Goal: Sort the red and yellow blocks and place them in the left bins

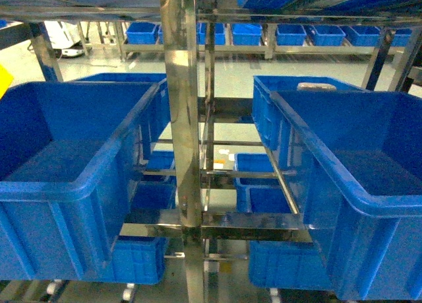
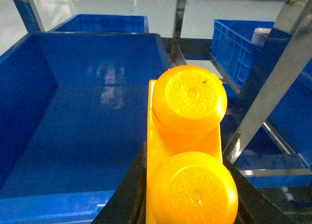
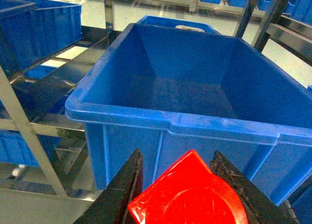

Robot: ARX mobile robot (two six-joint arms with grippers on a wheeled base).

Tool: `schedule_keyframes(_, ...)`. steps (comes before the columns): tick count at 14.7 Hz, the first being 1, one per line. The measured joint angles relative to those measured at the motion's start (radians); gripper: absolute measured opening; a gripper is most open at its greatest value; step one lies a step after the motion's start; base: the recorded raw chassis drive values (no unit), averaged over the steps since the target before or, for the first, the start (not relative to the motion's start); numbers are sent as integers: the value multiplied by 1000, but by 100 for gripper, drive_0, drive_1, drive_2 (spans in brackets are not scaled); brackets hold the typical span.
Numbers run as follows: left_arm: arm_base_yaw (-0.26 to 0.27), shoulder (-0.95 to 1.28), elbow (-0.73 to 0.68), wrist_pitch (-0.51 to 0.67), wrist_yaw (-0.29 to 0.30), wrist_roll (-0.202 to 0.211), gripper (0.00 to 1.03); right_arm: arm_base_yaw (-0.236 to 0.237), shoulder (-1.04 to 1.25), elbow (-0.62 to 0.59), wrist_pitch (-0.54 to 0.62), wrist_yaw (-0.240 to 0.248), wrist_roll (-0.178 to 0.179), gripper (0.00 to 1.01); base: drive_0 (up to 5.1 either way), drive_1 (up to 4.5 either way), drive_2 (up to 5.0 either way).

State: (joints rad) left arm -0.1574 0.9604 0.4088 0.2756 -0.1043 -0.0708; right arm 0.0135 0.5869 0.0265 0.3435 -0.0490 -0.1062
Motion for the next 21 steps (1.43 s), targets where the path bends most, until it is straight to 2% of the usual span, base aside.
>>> schedule_keyframes(6,-8,0,0,-11,7,-5,26,0,26,0,14,-5,0,36,0,0,0)
schedule_keyframes(8,-9,8,0,3,8,-8,26,6,73,3,70,-5,-1,36,0,0,0)
schedule_keyframes(10,5,37,3,13,26,-8,26,-2,194,45,172,-13,-1,35,0,0,0)
schedule_keyframes(12,16,65,24,39,35,-7,26,-45,404,159,320,-36,-4,35,0,0,0)
schedule_keyframes(14,11,110,48,72,52,-1,26,-89,593,258,405,-58,-16,35,0,0,0)
schedule_keyframes(18,5,117,51,77,59,0,26,-116,787,367,451,-81,-22,35,0,0,0)
schedule_keyframes(21,5,117,51,77,59,0,26,-168,973,494,473,-112,-20,35,0,0,0)
